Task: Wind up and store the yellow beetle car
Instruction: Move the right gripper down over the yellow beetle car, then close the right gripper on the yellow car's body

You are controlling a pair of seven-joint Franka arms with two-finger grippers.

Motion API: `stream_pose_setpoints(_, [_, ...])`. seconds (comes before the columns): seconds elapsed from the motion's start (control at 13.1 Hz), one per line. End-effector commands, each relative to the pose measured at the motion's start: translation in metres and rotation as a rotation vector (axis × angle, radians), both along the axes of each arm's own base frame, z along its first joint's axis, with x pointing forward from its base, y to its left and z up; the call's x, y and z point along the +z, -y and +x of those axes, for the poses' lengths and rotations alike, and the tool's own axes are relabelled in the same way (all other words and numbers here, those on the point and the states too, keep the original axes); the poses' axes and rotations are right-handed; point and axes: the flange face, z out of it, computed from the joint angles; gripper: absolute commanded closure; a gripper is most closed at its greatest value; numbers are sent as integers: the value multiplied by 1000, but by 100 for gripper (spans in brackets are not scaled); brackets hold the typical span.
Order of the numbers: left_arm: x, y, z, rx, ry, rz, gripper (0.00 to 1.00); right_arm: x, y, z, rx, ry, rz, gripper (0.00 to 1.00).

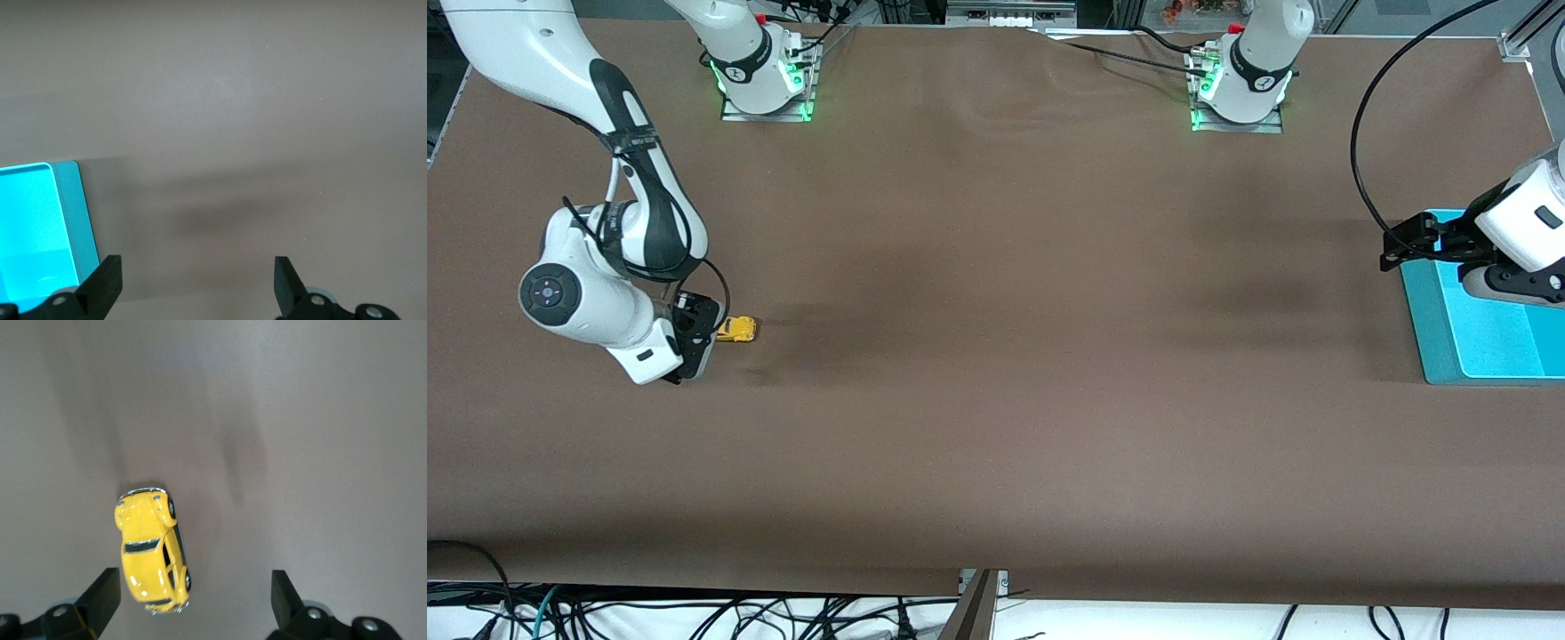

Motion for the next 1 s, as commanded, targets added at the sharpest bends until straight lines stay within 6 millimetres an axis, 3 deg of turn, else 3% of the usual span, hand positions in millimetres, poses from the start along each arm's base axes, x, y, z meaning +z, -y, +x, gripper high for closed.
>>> stream_pose_setpoints(0.0, [4, 2, 3, 12, -4, -12, 0, -12, 5, -21, 91, 50, 10, 0])
stream_pose_setpoints(0.31, [4, 2, 3, 13, -4, -12, 0, -35, 8, -41, 137, 93, 18, 1])
stream_pose_setpoints(0.92, [4, 2, 3, 12, -4, -12, 0, -19, 9, -41, 153, 93, 14, 1])
